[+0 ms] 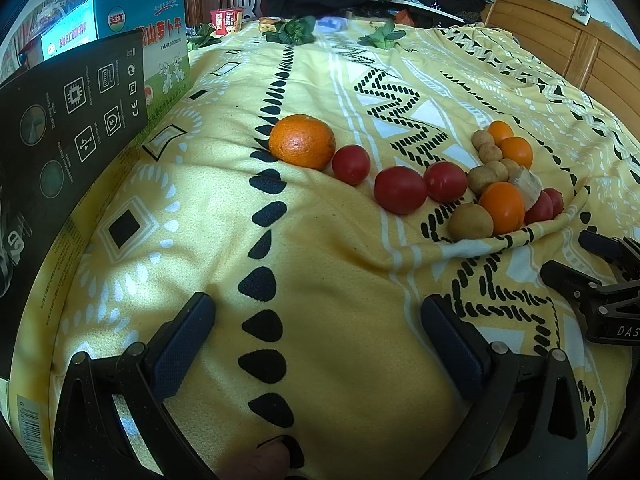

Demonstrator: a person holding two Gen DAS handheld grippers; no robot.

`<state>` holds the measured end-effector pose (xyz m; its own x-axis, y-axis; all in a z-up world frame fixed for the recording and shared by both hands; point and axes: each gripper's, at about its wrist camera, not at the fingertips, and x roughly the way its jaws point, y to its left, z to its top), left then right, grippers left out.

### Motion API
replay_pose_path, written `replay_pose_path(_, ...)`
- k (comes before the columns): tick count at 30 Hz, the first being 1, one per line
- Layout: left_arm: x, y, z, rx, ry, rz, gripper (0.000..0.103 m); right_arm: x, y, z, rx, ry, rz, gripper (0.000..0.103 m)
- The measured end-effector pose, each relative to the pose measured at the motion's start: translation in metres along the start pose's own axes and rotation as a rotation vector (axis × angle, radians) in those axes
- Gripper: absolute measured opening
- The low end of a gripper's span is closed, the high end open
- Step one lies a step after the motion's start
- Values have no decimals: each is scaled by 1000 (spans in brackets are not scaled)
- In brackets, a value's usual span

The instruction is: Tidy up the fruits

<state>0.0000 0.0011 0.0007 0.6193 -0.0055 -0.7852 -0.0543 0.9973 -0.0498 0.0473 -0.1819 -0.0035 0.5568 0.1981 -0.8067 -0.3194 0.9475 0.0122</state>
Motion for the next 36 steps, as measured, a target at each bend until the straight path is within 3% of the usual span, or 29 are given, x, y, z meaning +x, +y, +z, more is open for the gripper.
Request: replay_pose_path(36, 0, -3, -2, 1, 0, 1, 103, 0, 0, 0, 2, 0, -1, 103)
